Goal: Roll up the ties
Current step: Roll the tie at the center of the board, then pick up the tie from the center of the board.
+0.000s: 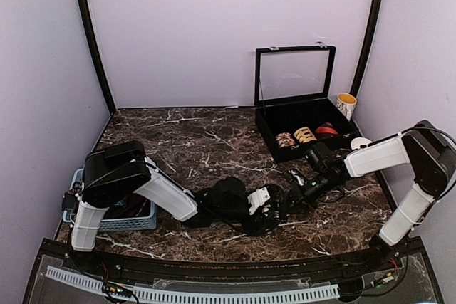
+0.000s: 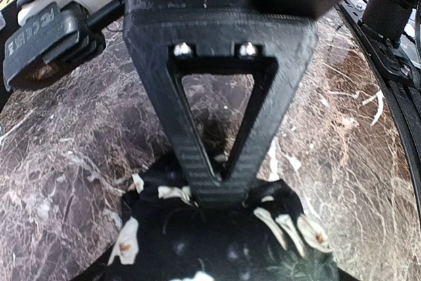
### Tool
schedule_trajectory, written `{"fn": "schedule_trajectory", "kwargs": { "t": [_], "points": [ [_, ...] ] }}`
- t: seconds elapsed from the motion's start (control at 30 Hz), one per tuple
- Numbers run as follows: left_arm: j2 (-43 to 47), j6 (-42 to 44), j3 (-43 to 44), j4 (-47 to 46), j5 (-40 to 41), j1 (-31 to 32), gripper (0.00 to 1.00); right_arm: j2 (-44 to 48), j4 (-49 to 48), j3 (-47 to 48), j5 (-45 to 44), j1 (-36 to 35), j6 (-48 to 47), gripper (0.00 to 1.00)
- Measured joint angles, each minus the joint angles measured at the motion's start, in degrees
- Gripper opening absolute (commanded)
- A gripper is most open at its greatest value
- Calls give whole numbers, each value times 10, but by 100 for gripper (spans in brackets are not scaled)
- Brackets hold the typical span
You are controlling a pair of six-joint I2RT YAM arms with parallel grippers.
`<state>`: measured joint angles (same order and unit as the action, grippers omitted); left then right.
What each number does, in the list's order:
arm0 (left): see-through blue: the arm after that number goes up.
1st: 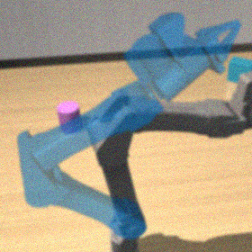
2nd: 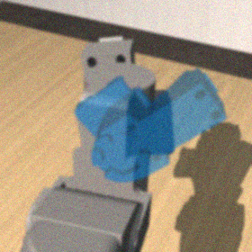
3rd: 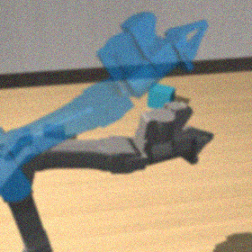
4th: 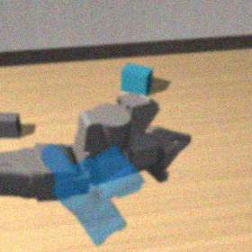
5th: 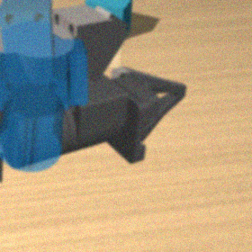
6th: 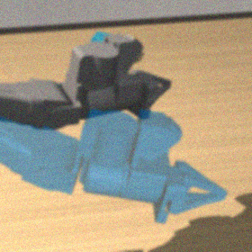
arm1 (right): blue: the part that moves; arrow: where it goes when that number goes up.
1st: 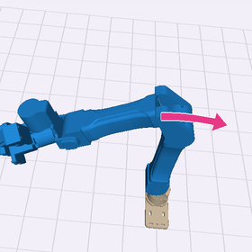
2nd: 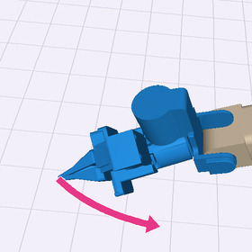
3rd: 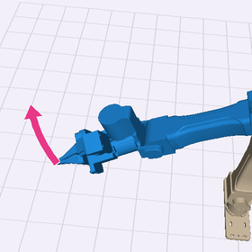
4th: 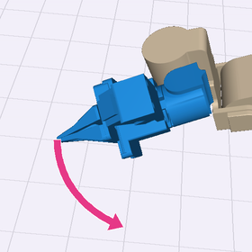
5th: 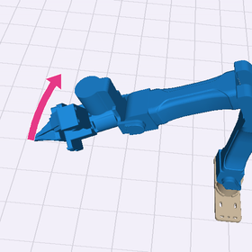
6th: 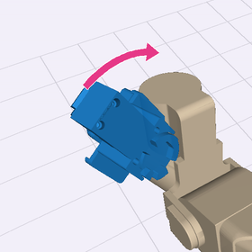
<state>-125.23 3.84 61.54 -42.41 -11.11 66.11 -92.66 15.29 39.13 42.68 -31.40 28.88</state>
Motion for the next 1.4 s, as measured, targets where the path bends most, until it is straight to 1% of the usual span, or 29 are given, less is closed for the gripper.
{"fn": "schedule_trajectory", "kwargs": {
  "t": [0.07,0.1,0.2,0.23,0.3,0.37,0.43,0.53,0.6,0.67,0.83,0.97,1.1,1.2,1.4],
  "points": [
    [-3,0,6,1,0,-1,73,-4,3,3,0,0,-3,0],
    [-4,0,7,1,0,-1,69,-5,5,4,0,0,-4,0],
    [-8,-1,11,1,-3,-1,49,-5,9,5,-2,0,-8,0],
    [-9,-3,12,0,-5,-2,45,-5,10,6,-2,1,-10,1],
    [-12,-2,12,-9,-8,-2,38,-5,16,7,-4,2,-13,13],
    [-13,-5,7,-21,-9,-2,35,-2,24,9,-7,4,-15,28],
    [-13,-13,-10,-48,-14,-3,33,4,38,7,-24,13,-23,40],
    [-13,-21,-33,-85,-19,-3,32,24,59,0,-23,40,-22,59],
    [-14,-24,-38,-96,-20,-3,31,39,67,-3,-25,58,-14,65],
    [-17,-28,-41,-106,-20,-3,31,42,64,-4,-17,71,-10,66],
    [-20,-31,-43,-118,-22,-3,30,22,22,-14,24,71,8,66],
    [-21,-32,-43,-120,-22,-3,30,-6,-34,-22,77,63,21,66],
    [-21,-32,-43,-120,-22,-3,30,-15,-113,-54,122,54,53,66],
    [-21,-32,-43,-120,-23,-3,30,-8,-158,-76,137,49,80,68],
    [-21,-32,-43,-120,-24,-3,30,19,-199,-94,137,35,122,70]
  ]
}}
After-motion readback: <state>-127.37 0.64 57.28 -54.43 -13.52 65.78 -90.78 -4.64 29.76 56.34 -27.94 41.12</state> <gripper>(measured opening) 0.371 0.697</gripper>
